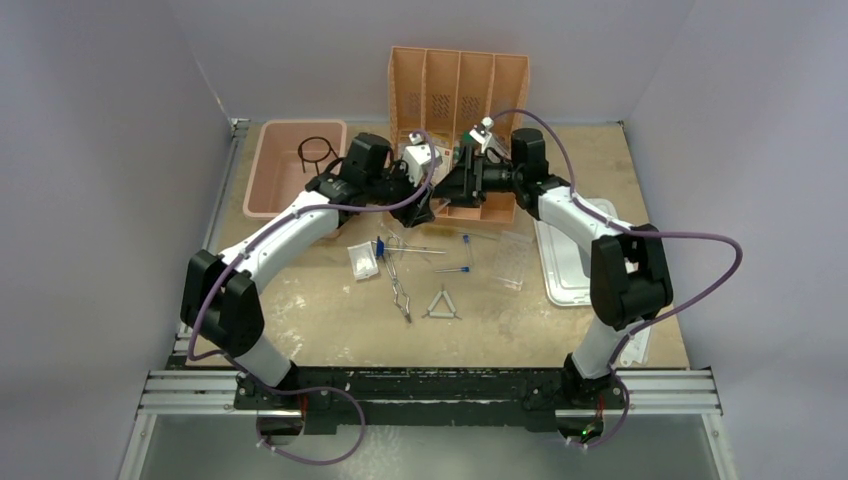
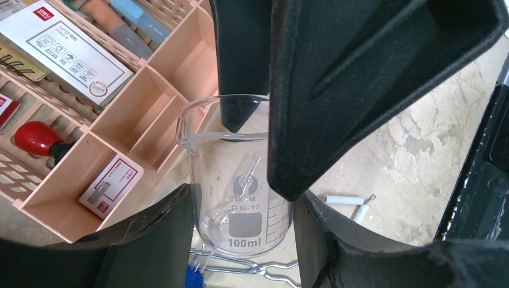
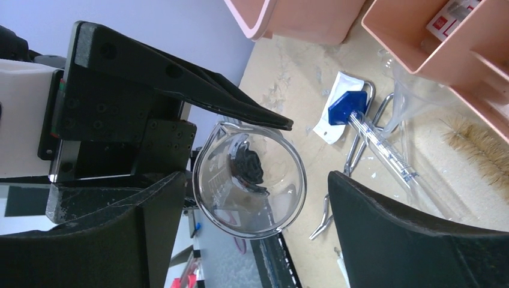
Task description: Organize the chemistry lab equipment
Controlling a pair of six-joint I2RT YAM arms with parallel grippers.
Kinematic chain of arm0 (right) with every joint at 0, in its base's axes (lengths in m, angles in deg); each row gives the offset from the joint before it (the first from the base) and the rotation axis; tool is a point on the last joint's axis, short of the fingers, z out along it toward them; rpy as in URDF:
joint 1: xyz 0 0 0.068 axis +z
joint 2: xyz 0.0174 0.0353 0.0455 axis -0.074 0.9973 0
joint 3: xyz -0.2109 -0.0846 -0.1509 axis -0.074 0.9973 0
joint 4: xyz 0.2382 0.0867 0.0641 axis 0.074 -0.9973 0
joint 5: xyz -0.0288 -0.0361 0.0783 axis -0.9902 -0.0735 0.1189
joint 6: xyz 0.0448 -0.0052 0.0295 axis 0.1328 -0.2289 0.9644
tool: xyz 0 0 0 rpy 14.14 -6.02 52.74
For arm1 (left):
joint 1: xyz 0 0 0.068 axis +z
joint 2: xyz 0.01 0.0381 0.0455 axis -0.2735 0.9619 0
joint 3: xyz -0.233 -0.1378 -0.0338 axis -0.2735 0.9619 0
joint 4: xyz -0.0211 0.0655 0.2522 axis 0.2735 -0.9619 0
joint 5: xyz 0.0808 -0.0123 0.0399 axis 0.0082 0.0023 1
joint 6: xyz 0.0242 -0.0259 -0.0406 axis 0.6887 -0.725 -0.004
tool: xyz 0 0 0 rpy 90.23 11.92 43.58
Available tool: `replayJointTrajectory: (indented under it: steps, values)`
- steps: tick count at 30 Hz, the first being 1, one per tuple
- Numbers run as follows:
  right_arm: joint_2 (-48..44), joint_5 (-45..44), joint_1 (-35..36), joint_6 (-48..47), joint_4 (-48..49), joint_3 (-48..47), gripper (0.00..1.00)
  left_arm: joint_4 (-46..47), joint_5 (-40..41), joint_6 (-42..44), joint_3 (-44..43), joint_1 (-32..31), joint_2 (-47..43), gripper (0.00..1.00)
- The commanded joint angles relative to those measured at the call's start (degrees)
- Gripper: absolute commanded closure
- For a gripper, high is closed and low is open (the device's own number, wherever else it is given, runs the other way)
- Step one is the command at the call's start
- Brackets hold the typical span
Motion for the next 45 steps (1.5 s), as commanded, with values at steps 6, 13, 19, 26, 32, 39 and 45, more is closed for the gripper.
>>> replayJointTrajectory:
  steps: [6,13,19,26,32,39,45]
  values:
    - [-0.4,-1.6,0.4,3.5,4.5,-3.2,0.29,-0.8,-2.0,2.6,-4.3,0.5,0.3,0.69]
    - [-0.4,-1.4,0.8,3.5,2.6,-4.7,0.46,-1.3,-1.3,1.7,-4.6,0.7,0.4,0.64]
    - [-2.4,-9.0,1.1,-2.3,-5.8,-7.6,0.46,-1.5,4.7,-3.1,-5.6,1.3,0.2,0.32]
    - [-2.2,-19.7,1.3,-8.8,-13.8,-13.8,0.46,6.7,2.5,-12.6,-0.3,8.6,-8.7,0.15]
    - [1.6,-30.0,3.9,-16.0,-21.9,-26.0,0.46,16.2,18.6,-23.7,5.1,13.5,-19.5,0.15]
    - [10.9,-43.0,11.5,-23.4,-28.6,-45.8,0.46,3.3,51.5,-37.3,-0.6,17.4,-22.9,0.08]
    - [17.5,-50.8,19.2,-28.3,-30.1,-57.1,0.46,-8.5,49.9,-45.4,-4.6,30.2,-20.0,0.08]
